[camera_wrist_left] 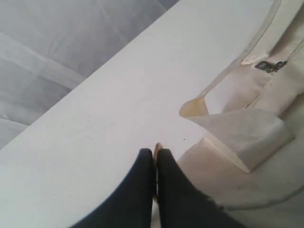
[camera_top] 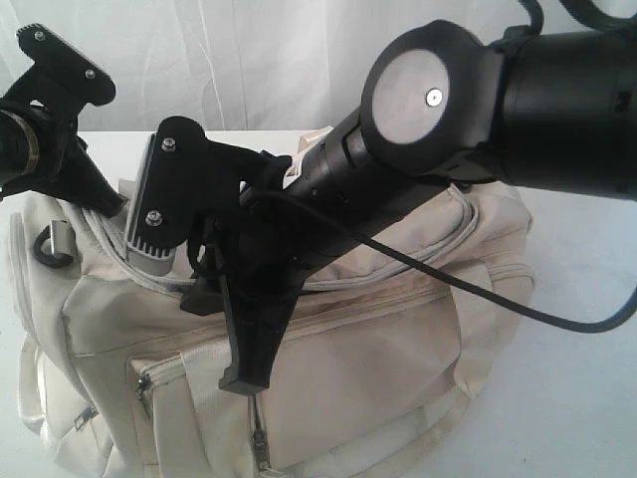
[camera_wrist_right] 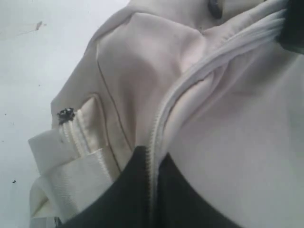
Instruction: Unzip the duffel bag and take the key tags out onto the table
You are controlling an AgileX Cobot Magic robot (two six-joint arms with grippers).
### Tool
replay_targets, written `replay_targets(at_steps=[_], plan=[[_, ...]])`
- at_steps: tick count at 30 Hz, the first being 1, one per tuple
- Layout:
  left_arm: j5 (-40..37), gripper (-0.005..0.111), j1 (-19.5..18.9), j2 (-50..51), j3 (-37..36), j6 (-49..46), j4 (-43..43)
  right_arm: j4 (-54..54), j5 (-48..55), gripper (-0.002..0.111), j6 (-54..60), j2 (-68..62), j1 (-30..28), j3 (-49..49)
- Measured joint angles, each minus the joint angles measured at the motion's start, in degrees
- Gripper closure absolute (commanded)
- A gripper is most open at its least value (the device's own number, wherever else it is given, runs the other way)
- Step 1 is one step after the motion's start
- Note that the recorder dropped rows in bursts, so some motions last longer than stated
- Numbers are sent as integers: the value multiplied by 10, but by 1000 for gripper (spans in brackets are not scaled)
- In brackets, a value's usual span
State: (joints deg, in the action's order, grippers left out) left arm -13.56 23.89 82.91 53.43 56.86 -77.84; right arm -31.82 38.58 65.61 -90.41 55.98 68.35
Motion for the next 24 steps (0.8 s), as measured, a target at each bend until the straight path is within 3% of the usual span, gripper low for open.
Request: replay_targets(at_steps=[2,3,5,7,8,11,14,17,24], plan=[[-9,71,1,1,7,-5,-1,0,2,108,-3,0,0,0],[-18,44,1,1,10,-12,-3,0,7,103,-7,0,0,0],[-50,13,-7,1,27,-25,-7,2,32,90,-18,0,0,-1],[-86,7,-7,1,43,-32,3,6,37,76,-22,0,0,-2],[-115,7,-4,-6,53,-38,9,9,40,68,-24,0,0,-4],[-177,7,13,-44,75,-122,58,9,41,60,-28,0,0,-4],[-228,15,47,-93,97,-319,221,10,42,51,-48,1,0,-5],[-294,32,79,-128,106,-529,412,50,31,48,-74,35,0,-5],[-358,60,116,-172,136,-800,748,201,18,48,-219,146,0,0]])
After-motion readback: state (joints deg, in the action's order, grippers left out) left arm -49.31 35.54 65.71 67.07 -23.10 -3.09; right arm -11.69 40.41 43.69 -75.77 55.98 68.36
